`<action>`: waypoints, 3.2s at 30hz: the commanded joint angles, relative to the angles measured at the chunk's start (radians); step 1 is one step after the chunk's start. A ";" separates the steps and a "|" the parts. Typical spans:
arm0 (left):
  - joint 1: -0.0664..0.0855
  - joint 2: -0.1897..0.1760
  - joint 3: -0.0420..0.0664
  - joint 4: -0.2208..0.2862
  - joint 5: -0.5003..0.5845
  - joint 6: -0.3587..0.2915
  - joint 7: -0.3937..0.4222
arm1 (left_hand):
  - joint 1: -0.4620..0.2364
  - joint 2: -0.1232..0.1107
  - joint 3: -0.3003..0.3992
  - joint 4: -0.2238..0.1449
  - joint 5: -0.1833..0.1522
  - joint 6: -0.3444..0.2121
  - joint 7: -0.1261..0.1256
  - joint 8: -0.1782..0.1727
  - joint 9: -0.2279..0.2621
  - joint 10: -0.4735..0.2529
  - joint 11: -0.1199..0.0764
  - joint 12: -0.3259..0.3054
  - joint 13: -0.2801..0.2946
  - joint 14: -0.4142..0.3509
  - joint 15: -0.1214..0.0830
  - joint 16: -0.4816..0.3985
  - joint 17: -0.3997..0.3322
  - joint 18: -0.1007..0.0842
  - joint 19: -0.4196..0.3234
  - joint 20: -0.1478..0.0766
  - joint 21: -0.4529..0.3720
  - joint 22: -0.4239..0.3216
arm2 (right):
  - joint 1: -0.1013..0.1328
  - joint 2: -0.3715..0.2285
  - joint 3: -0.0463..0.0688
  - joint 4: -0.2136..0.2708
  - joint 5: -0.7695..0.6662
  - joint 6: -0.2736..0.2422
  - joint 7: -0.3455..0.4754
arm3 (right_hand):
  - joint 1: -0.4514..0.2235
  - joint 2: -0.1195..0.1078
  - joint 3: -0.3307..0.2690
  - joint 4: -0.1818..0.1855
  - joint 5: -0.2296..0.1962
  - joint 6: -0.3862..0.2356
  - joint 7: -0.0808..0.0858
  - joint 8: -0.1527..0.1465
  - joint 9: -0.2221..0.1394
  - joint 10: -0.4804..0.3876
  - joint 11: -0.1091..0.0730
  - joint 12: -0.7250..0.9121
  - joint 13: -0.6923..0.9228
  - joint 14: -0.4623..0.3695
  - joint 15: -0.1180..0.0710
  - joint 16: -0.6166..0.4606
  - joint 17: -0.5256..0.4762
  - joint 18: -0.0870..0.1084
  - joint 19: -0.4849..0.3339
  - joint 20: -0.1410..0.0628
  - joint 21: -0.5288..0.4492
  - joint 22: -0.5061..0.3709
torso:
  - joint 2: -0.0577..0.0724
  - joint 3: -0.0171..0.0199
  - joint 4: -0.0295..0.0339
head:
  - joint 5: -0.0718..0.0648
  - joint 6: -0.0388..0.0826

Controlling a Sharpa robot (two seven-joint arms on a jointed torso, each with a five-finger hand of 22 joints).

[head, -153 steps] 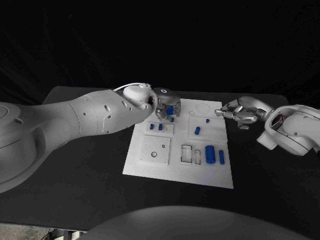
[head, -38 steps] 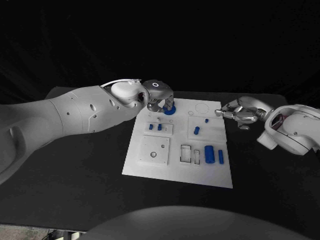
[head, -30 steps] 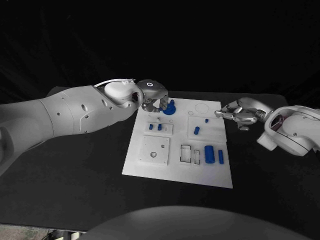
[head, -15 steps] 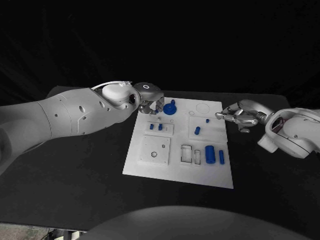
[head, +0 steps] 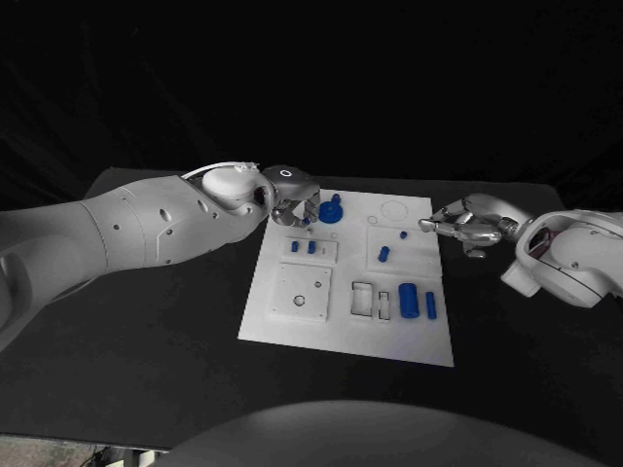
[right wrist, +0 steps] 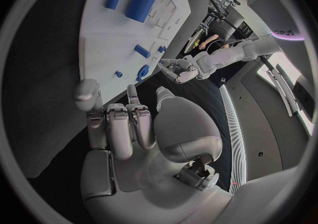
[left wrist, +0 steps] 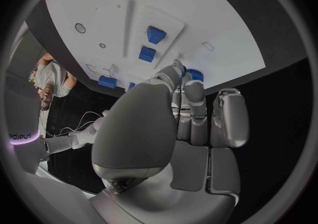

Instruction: Assemble the parts on the task board

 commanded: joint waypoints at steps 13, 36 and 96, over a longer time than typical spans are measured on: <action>-0.004 0.019 0.000 -0.015 0.019 0.050 0.010 | -0.007 0.001 0.006 0.003 0.000 -0.011 0.003 -0.008 -0.004 0.009 0.004 -0.010 -0.001 -0.018 0.001 -0.017 -0.019 -0.010 0.002 0.003 -0.013 0.193 | -0.001 0.005 0.000 -0.002 -0.001 0.015 0.003 | 0.005 0.005 -0.004 0.000 0.005 0.007 0.003 -0.005 -0.002 0.108 0.005 0.004 0.263 0.106 0.005 0.003 0.263 0.017 -0.005 0.001 -0.004 0.108 | 0.000 0.0002 0.0003 | 0.000 0.000; -0.009 0.030 0.000 -0.021 0.019 0.066 0.010 | -0.007 -0.001 0.006 0.003 0.001 -0.012 0.004 -0.011 -0.005 0.010 0.005 -0.013 -0.002 -0.025 0.002 -0.024 -0.031 -0.009 -0.002 0.003 -0.019 0.191 | -0.001 0.002 0.000 0.000 -0.001 0.017 0.002 | 0.005 0.005 -0.003 0.000 0.005 0.006 0.003 -0.005 -0.002 0.108 0.005 0.004 0.263 0.106 0.005 0.003 0.263 0.017 -0.006 0.001 -0.006 0.107 | 0.000 -0.0002 -0.0001 | -0.001 0.000; -0.021 0.030 -0.002 -0.047 0.018 0.087 -0.032 | -0.032 -0.034 0.013 0.025 -0.036 -0.222 -0.067 -0.067 -0.054 -0.053 0.019 -0.085 -0.015 -0.068 0.013 -0.055 -0.107 -0.002 -0.023 0.011 -0.062 0.182 | -0.001 0.000 0.000 0.001 -0.001 0.023 -0.006 | 0.007 0.007 -0.003 0.000 0.005 0.007 0.003 -0.006 -0.002 0.108 0.005 0.004 0.263 0.106 0.005 0.003 0.263 0.018 -0.006 0.001 -0.008 0.107 | 0.000 -0.0006 0.0007 | -0.001 0.000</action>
